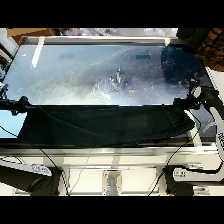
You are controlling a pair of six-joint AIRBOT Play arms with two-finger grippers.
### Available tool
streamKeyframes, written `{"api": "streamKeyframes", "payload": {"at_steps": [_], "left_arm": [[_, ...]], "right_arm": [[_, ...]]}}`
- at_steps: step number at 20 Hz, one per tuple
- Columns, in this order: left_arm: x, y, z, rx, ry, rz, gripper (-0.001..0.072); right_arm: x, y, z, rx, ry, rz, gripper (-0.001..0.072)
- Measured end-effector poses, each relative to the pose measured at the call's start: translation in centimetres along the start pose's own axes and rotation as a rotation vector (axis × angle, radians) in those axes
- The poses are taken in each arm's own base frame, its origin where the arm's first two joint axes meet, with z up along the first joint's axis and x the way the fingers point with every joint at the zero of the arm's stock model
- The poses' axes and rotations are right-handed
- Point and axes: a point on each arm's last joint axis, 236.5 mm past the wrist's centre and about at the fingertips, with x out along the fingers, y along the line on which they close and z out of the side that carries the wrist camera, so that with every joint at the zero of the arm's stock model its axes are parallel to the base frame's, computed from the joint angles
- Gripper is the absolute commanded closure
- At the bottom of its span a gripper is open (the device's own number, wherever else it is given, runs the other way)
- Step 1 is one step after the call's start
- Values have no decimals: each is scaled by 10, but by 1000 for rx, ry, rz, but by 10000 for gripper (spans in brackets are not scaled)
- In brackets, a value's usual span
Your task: Fold the clothes and pants, and hang the long-sleeved shirts on hangers.
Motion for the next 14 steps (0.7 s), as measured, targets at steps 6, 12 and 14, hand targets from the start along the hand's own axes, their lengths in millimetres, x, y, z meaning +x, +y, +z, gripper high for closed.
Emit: {"api": "streamKeyframes", "payload": {"at_steps": [6, 12, 14], "left_arm": [[-34, -29, 18, 159, -118, -7, 687], [-43, -39, 27, 243, -165, -5, 687], [-38, -37, 30, 247, -171, 0, 687]], "right_arm": [[-46, -44, 17, 38, -85, -78, 698], [-64, -69, 11, 57, -89, -108, 697], [-63, -71, 8, 67, -79, -105, 697]]}}
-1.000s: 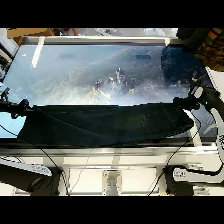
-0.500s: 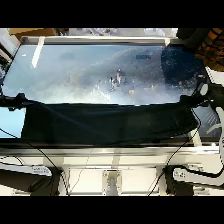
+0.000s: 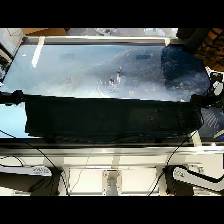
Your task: Fold the clothes and pants, and hang the long-sleeved shirts on hangers.
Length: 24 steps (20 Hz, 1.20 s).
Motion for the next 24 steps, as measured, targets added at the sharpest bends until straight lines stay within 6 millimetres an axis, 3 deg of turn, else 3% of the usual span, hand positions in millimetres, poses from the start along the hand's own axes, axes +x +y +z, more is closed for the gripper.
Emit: {"api": "streamKeyframes", "payload": {"at_steps": [4, 7, 10, 12, 17, 20, 24], "left_arm": [[11, 2, 5, -3, -13, 10, 687], [6, 0, 9, -15, -28, 15, 687], [-17, -4, 9, -24, -45, 27, 688], [-31, 0, -1, -35, -15, 63, 687], [-60, 15, -42, -49, 134, 173, 687], [-85, 5, -51, -18, 154, 204, 688], [-130, -22, -57, 42, 118, 251, 687]], "right_arm": [[2, -2, -7, 2, 32, 3, 697], [-2, -6, -15, -39, 59, -7, 698], [-18, -15, -18, -77, 49, -25, 699], [-30, -21, -23, -92, 29, -26, 699], [-39, -32, -72, -123, 21, -32, 699], [-53, -44, -93, -120, -51, -63, 699], [-90, -61, -101, -109, -182, -132, 699]]}}
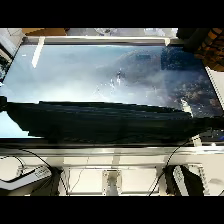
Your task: Fold the clothes and pants, and hang the long-sleeved shirts on hangers.
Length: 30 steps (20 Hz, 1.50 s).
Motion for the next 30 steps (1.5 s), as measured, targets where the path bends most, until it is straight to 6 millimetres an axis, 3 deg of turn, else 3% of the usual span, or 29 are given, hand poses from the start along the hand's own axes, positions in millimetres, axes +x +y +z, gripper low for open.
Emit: {"api": "streamKeyframes", "payload": {"at_steps": [5, 9, 13, 16, 19, 24, 27, 30], "left_arm": [[-46, -14, -18, 24, -42, 88, 688], [-51, -15, -44, 0, -15, 139, 688], [-23, -14, -58, 6, 0, 118, 689], [9, -13, -51, 4, 5, 31, 689], [47, -6, -42, -65, 15, -82, 689], [97, 0, 4, -244, -121, -274, 689], [112, 4, 36, -323, -237, -345, 689], [127, 8, 55, -371, -298, -367, 688]], "right_arm": [[-29, -9, -10, 8, -49, -45, 699], [-41, -6, -23, -11, -47, -57, 699], [-36, 0, -35, -30, -34, -56, 700], [-26, 0, -24, -41, -67, -62, 701], [-4, 6, -16, -47, -48, -34, 701], [48, 22, -6, 28, 10, 39, 700], [79, 39, -1, 82, 45, 105, 700], [105, 57, 3, 145, 59, 168, 698]]}}
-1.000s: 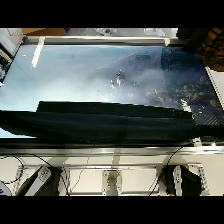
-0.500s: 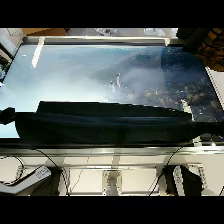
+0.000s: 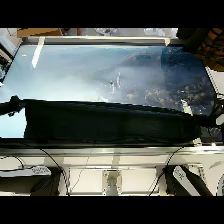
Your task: Fold the clothes and pants, and hang the long-sleeved shirts on hangers.
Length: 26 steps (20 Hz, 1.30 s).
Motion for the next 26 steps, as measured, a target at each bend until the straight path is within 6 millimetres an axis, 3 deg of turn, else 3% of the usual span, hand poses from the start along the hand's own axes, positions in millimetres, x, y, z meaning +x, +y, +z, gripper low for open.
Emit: {"api": "streamKeyframes", "payload": {"at_steps": [4, 5, 7, 10, 16, 19, 21, 22, 23, 26], "left_arm": [[22, 5, 7, -25, -32, 1, 687], [27, 5, 9, -28, -41, 3, 687], [35, 5, 14, -34, -61, 10, 676], [38, 4, 30, -39, -116, 23, 423], [32, -20, 42, 6, -110, -38, 413], [21, -24, 43, 38, -76, -49, 412], [10, -16, 35, 49, -12, -25, 400], [2, -6, 29, 54, 25, 5, 274], [-6, 5, 23, 53, 62, 34, 203], [-27, 43, -8, 52, 203, 122, 204]], "right_arm": [[20, 10, 13, 68, -36, 45, 695], [22, 10, 17, 79, -48, 49, 667], [24, 10, 28, 96, -76, 54, 495], [18, 6, 50, 105, -124, 50, 385], [-16, -1, 93, 107, -161, 62, 372], [-36, -1, 101, 95, -125, 73, 372], [-46, -2, 96, 77, -76, 77, 372], [-50, -1, 92, 71, -46, 82, 372], [-53, 0, 86, 67, -16, 89, 372], [-59, 6, 68, 59, 76, 111, 374]]}}
